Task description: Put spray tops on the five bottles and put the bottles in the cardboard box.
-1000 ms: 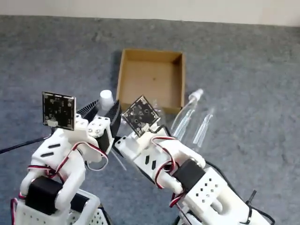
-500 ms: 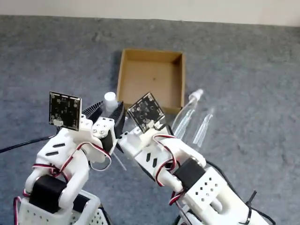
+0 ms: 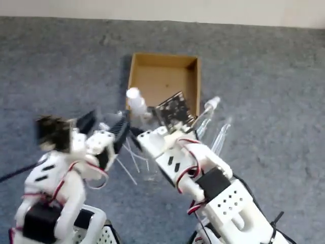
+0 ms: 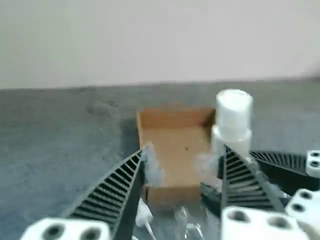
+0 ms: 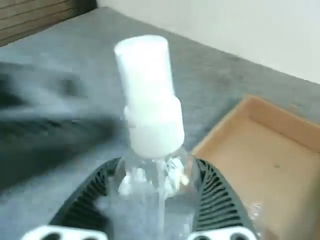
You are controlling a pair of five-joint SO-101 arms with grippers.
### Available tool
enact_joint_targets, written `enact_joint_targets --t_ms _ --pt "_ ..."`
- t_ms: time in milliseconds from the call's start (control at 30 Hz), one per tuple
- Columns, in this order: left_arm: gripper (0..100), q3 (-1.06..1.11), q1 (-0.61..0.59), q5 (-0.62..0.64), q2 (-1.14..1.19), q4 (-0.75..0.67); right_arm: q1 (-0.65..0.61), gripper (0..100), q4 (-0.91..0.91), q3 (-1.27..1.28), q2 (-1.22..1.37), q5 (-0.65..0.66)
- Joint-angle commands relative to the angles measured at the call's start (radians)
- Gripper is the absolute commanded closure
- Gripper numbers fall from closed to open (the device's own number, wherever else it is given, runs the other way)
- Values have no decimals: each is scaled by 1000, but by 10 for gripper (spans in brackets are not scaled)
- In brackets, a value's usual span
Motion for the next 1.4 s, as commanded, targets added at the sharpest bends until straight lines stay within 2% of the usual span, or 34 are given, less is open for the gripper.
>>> enact_joint_targets --t_ms 0,100,233,400,567,733,1000,1233,1367 --pt "817 -18 -39 -12 -96 29 59 995 -35 -38 -19 -11" --pt "817 -8 -39 -18 -130 44 101 995 -36 -45 45 -11" --pt "817 93 -39 -104 -113 37 156 995 -67 -183 200 -11" --pt "809 228 -35 -158 -61 -94 183 995 -42 -452 427 -11" --pt "686 268 -33 -155 41 -195 137 995 134 -725 621 -17" --pt "674 266 -38 -155 166 -295 19 995 286 -888 688 -17" --pt "674 266 -81 -161 298 -410 -10 995 452 -923 651 -14" --pt "674 266 -104 -161 315 -425 1 995 452 -829 515 -8" --pt "675 274 -101 -161 311 -420 77 995 360 -780 518 31"
